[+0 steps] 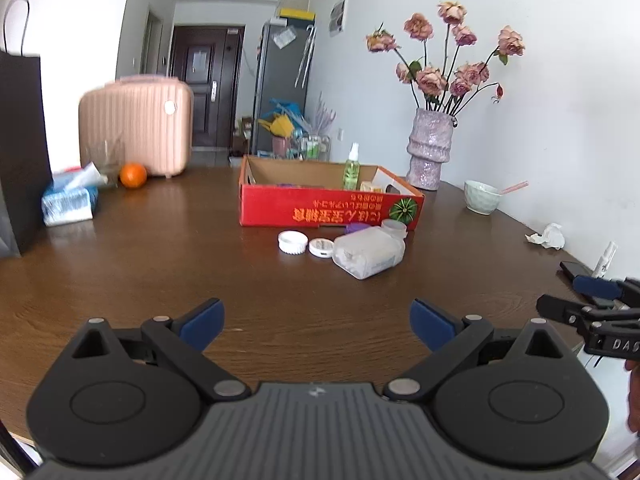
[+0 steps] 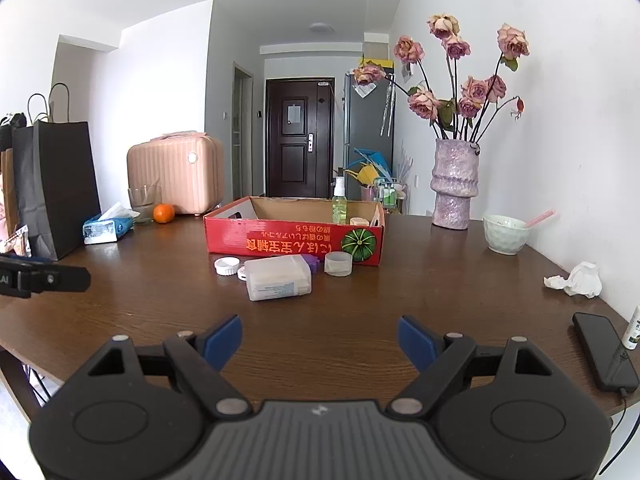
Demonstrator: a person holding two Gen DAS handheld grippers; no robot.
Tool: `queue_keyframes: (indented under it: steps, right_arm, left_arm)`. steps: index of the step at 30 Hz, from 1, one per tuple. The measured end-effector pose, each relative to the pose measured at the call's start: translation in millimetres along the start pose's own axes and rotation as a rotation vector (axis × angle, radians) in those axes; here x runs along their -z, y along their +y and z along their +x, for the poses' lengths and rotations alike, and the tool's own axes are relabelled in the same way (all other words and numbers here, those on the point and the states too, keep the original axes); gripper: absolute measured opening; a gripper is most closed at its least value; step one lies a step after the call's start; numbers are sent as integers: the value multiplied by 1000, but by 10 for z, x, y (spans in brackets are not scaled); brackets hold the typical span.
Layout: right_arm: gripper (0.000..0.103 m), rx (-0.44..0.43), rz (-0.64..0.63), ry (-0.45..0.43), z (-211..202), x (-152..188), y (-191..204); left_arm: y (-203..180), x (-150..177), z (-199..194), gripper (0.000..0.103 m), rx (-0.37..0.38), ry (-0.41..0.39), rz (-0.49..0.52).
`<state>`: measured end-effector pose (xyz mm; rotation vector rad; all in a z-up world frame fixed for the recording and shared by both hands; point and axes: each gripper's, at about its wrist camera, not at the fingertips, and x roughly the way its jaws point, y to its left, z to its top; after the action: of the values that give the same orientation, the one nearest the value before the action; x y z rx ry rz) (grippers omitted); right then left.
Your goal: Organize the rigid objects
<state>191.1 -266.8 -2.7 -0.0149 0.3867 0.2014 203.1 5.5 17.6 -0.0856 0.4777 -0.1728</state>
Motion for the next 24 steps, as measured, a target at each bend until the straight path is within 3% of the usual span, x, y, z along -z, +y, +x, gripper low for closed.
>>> queue_keyframes:
  steps: [10, 13, 18, 24]
  right_arm:
    - [80, -41, 111, 78, 746, -148, -224]
    - [76, -73, 177, 98, 1091, -268, -322]
    - [74, -116, 158, 87, 1631, -481, -300]
    - [69, -208, 214, 145, 2301, -612, -287]
  left_arm:
    - [135, -181, 787, 100, 73, 120, -159]
    - [115, -284, 1119, 100, 103, 142, -175]
    - [53, -440, 1651, 97, 141, 170, -188]
    - [124, -524, 2141, 84, 201, 200, -267]
